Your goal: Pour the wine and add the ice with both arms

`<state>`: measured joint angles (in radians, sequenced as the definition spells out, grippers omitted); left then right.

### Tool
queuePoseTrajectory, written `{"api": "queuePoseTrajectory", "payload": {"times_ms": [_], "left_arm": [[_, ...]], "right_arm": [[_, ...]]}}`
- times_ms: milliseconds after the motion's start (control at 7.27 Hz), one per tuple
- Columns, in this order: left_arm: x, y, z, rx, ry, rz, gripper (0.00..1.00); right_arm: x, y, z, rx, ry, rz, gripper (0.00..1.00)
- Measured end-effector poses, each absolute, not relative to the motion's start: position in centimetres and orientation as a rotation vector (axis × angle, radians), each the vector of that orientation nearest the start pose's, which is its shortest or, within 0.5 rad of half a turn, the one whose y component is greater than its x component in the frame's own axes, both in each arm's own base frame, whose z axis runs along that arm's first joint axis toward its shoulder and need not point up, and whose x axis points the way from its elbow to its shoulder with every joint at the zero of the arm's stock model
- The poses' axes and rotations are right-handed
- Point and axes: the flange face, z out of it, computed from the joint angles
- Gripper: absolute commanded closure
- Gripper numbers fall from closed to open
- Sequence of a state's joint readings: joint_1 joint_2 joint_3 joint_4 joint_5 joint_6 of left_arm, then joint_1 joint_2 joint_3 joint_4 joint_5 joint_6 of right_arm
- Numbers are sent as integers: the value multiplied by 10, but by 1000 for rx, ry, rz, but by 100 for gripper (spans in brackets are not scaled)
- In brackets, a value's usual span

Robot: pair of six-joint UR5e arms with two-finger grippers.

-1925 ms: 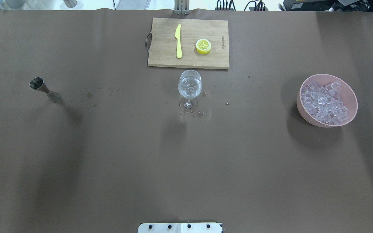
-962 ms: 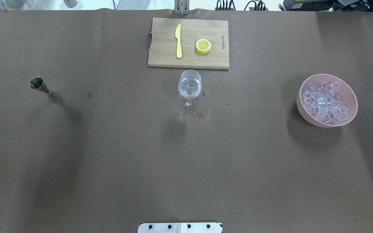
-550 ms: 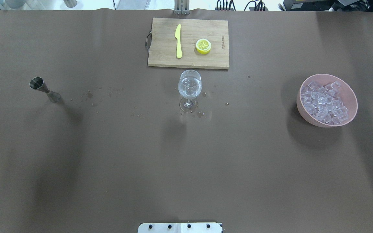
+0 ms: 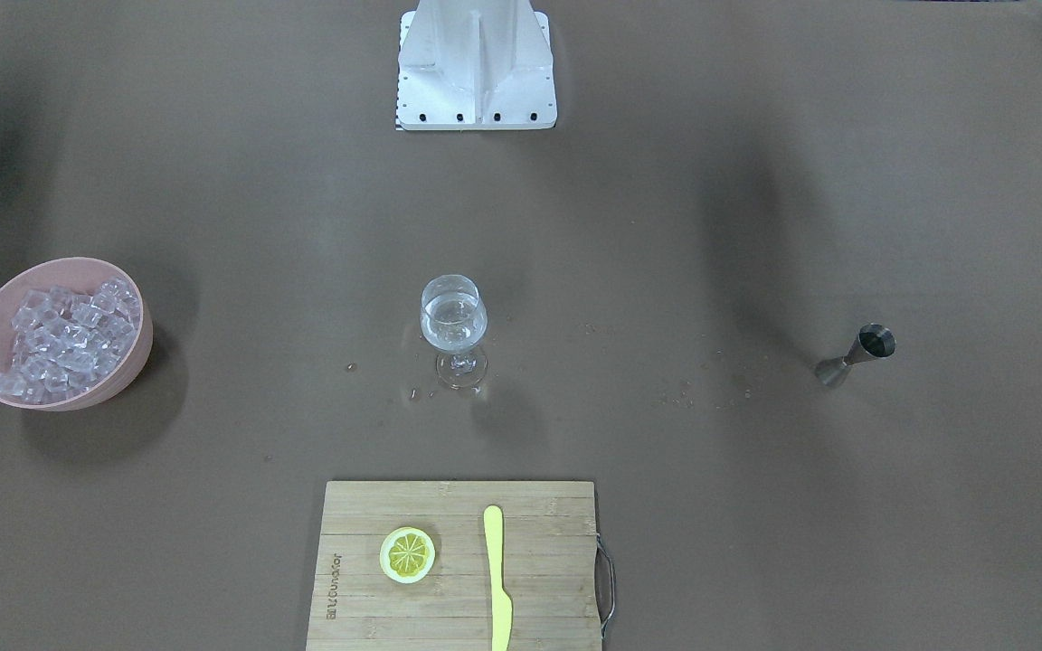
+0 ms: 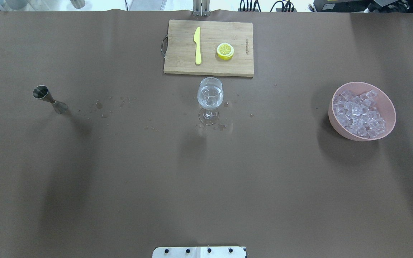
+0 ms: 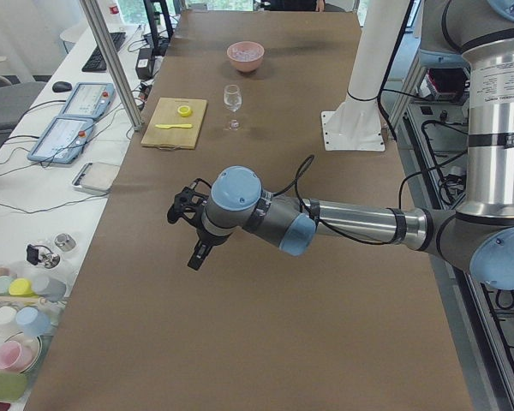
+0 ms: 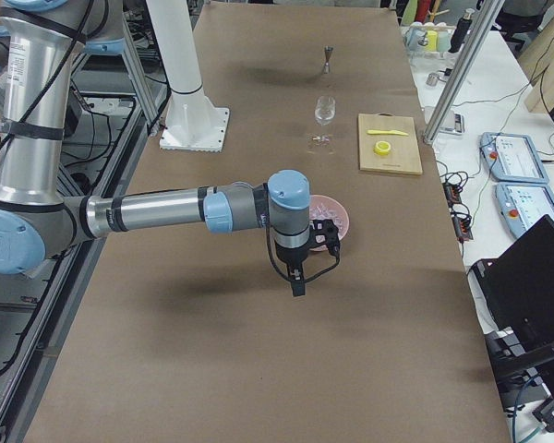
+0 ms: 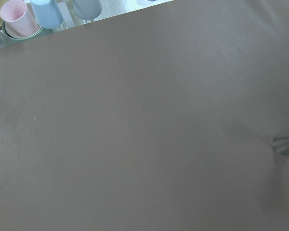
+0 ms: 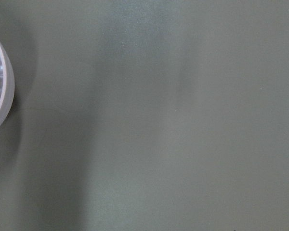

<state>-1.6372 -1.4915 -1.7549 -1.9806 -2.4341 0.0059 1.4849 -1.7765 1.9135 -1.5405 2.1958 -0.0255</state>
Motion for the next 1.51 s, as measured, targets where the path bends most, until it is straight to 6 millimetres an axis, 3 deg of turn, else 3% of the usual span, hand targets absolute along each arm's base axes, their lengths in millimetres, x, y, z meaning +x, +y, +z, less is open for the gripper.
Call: {"api": "queuePoseTrajectory", "payload": {"times_ms": [550, 825, 962, 1238, 1512], "left_arm": [[-88, -491, 520, 575, 850, 125, 2], [-82, -495, 515, 599, 878, 148, 2], [-74, -497, 510, 631, 882, 177, 2], [-34, -502, 491, 660, 921, 232, 2], [-10, -496, 467, 693, 988, 79, 2]], "right_arm": [[48, -410, 594, 136, -620, -143, 0], [48, -409, 596, 132, -621, -138, 0], [48, -409, 597, 129, -622, -135, 0], [48, -409, 597, 128, -623, -131, 0], [48, -409, 596, 128, -624, -128, 0]]}}
